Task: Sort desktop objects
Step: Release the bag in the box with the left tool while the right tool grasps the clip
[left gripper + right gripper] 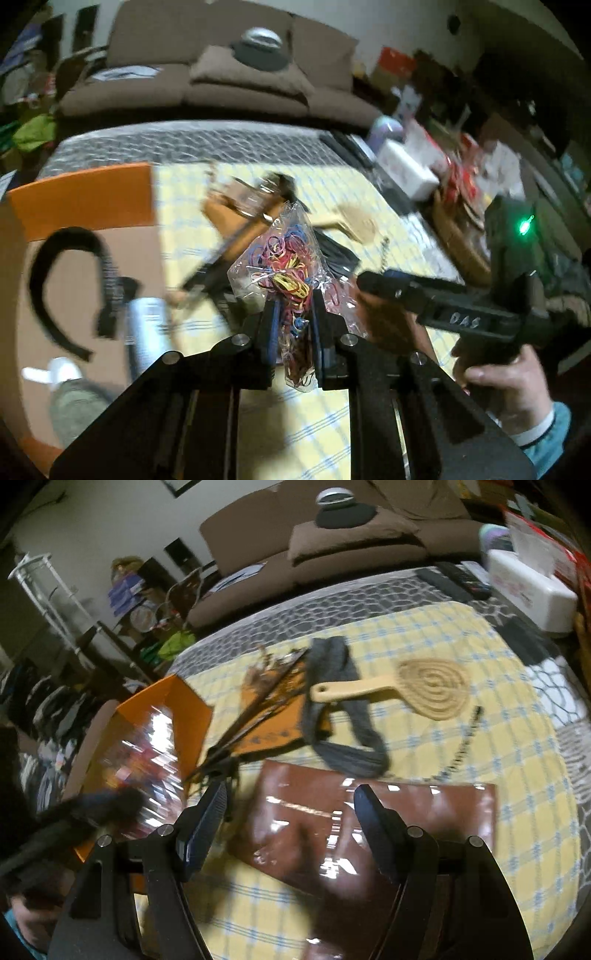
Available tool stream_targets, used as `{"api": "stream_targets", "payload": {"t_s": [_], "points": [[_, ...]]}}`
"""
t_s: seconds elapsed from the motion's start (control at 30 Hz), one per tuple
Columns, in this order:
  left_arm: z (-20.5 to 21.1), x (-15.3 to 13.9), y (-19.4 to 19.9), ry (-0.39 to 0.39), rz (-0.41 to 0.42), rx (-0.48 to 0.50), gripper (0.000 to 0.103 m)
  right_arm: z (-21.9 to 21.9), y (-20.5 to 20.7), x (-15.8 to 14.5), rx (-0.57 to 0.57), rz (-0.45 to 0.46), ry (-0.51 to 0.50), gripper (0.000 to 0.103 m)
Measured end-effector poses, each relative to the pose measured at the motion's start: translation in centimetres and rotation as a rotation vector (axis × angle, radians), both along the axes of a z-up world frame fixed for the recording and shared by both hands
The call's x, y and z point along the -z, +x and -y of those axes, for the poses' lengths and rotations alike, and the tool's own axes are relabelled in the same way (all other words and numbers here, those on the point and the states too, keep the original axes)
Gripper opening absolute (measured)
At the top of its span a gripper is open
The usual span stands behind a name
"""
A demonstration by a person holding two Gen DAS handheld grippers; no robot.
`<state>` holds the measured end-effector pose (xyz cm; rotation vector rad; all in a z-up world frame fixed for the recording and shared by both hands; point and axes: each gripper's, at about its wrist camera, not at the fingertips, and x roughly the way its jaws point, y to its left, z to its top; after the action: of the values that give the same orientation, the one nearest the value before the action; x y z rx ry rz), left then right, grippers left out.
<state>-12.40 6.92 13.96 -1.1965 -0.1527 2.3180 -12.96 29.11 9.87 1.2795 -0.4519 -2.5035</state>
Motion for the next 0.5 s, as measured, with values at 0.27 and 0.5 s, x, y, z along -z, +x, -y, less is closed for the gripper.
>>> {"api": "stream_targets", "payload": {"t_s": [0.27, 0.5], "points": [[7.2, 0.0, -1.4, 0.022, 0.017, -0.122, 0.014, 6.0, -2.0, 1.3, -0.079, 0.019, 0.006, 0.074], [11.9, 0.1, -1.7, 0.021, 0.029, -0.156, 0.014, 11.6, -4.2, 3.5, -0.143, 0.04, 0.06, 0.073]]}}
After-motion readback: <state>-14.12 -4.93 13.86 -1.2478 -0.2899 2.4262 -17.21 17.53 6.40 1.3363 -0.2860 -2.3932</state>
